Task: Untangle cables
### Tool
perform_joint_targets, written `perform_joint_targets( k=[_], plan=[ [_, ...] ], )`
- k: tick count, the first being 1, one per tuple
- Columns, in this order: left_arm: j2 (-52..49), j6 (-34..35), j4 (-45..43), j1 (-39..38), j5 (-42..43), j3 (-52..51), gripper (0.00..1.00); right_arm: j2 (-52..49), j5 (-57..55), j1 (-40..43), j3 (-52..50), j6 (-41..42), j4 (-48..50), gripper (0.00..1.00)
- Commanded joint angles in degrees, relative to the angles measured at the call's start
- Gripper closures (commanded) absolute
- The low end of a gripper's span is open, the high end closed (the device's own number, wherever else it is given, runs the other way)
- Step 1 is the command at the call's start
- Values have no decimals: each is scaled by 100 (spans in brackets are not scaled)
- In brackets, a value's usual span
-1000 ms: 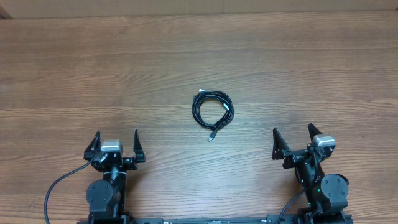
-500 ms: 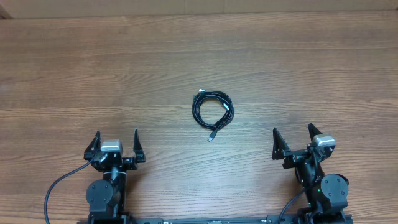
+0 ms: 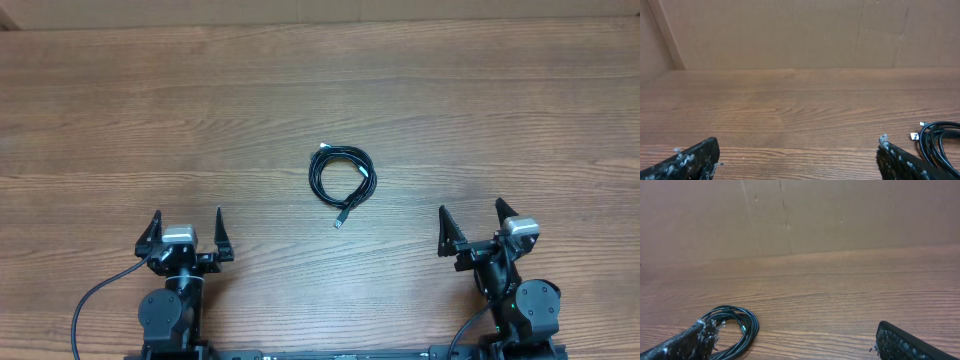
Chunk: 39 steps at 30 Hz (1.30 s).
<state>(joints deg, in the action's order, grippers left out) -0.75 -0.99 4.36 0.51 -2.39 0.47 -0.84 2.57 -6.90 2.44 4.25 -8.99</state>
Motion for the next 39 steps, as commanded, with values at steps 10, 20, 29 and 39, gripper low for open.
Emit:
perform_joint_targets(
  k=[10,20,29,39],
  plan=[
    [50,35,-13,33,-59,-20,0,61,11,-17,-13,22,28,0],
    [50,35,-13,33,-59,-20,0,61,11,-17,-13,22,28,0],
    [50,35,-13,31,-57,-20,0,61,15,-17,-13,26,31,0],
    [50,186,9,31,238,-17,0,61,55,-17,-13,42,42,0]
  ],
)
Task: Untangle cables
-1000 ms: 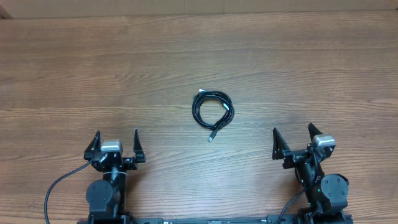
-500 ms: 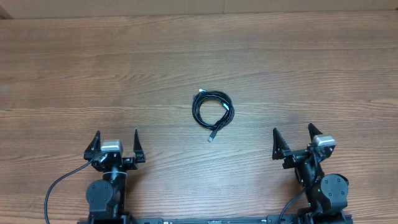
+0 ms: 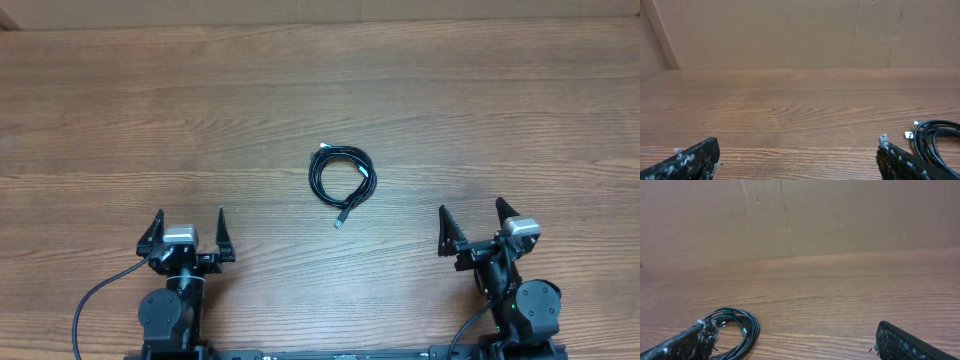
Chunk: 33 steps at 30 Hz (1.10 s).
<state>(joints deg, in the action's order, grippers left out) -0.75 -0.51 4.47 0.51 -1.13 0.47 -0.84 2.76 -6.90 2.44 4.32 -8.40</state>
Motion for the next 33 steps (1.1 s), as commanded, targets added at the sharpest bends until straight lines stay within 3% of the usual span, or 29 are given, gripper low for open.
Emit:
perform_joint_targets(
  k=[1,9,14,19,25,29,33],
  plan=[
    [50,136,-11,31,92,-17,0,59,35,-17,-13,35,-28,0],
    [-28,79,175,17,94,90,0,57,37,-17,-11,35,37,0],
    [-417,17,1121,17,55,870,0,-4,-13,-17,199,37,-76,0],
    [-1257,-31,1292,17,55,1757,0,-494,-76,-17,844,39,-168,0],
    [-2625,334,1438,17,398,3106,0,-1967,-74,-17,2256,282,-485,0],
    [-3674,334,1746,17,1611,4299,0,-3366,-72,-17,3657,282,-1412,0],
    [-4756,334,2726,15,1985,5648,0,-4756,-70,-17,5071,278,-2608,0]
  ],
)
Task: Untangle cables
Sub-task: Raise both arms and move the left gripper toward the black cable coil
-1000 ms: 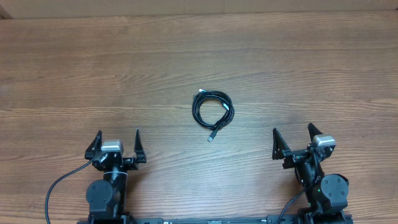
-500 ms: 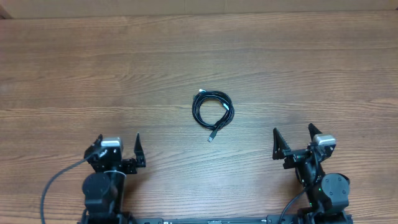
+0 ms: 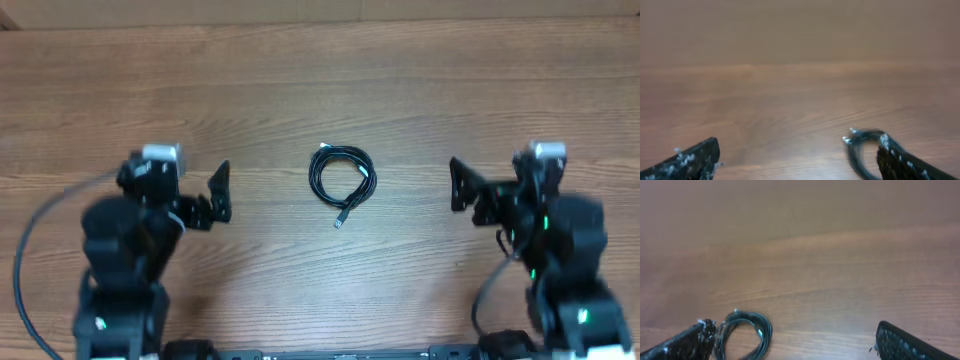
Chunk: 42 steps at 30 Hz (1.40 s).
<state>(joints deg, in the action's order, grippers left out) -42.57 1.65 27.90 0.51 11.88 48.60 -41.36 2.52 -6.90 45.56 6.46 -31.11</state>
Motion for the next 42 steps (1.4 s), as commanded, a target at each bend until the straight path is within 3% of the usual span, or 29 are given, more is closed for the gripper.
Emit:
perform_joint_targets(
  k=[1,7,11,15,23,29,42],
  plan=[
    [-807,118,669,15,684,1154,0,-999,-31,-17,1047,63,-549,0],
    [-2424,98,2538,15,695,3056,0,-2354,992,-17,1963,101,-914,0],
    [-3104,203,2590,17,1010,3289,0,-2815,1386,-17,1961,-236,-935,0],
    [-3657,197,2291,-33,1408,3292,0,-2970,1187,-17,1963,-345,-929,0],
    [-4463,675,1926,-566,-485,3289,0,-2970,463,-17,1967,-332,-994,0],
    [-4795,675,1528,-881,-935,3289,0,-2970,192,-17,1967,-332,-984,0],
    [-5517,741,560,-922,-752,3289,0,-2970,-527,-17,1967,-330,-960,0]
  ],
)
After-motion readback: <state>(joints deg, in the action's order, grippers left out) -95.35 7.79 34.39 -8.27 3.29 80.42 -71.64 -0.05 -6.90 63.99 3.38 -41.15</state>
